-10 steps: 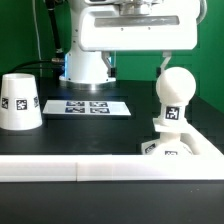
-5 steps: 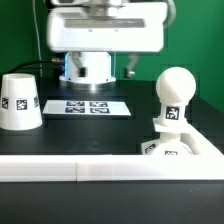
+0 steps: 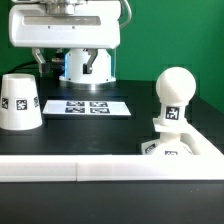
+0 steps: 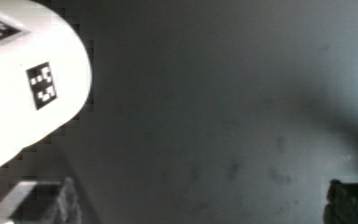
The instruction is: Assemble lamp
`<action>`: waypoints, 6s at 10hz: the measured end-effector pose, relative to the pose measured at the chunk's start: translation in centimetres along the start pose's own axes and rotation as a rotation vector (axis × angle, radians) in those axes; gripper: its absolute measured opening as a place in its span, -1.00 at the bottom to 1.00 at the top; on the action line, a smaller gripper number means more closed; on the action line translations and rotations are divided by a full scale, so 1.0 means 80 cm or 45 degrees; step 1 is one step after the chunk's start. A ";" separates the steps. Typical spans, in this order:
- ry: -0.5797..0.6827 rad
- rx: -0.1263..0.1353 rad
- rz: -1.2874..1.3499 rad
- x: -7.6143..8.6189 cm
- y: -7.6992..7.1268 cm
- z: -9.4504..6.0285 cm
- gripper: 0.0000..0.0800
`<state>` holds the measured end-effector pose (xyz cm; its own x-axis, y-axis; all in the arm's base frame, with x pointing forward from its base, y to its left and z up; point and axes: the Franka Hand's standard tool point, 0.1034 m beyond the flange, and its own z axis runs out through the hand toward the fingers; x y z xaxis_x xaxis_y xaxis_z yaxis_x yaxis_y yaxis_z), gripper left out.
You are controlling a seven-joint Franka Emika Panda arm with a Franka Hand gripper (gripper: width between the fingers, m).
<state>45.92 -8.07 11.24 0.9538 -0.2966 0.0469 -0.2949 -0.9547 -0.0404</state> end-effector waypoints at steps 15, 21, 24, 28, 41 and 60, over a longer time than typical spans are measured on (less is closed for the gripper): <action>0.014 -0.049 -0.047 -0.032 0.074 0.033 0.75; -0.012 -0.059 -0.056 -0.037 0.077 0.043 -0.30; -0.006 -0.057 -0.067 -0.032 0.071 0.042 -0.89; -0.025 -0.013 0.000 -0.022 0.019 0.024 -0.89; -0.063 0.108 0.287 0.044 -0.109 -0.072 -0.89; -0.043 0.126 0.386 0.150 -0.292 -0.111 -0.89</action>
Offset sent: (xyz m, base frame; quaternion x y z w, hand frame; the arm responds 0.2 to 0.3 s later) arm -0.0274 -0.0339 0.0047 -0.0367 -0.0081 -0.0109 0.9992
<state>63.76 10.43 21.61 0.8252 -0.5646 -0.0152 -0.5605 -0.8154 -0.1448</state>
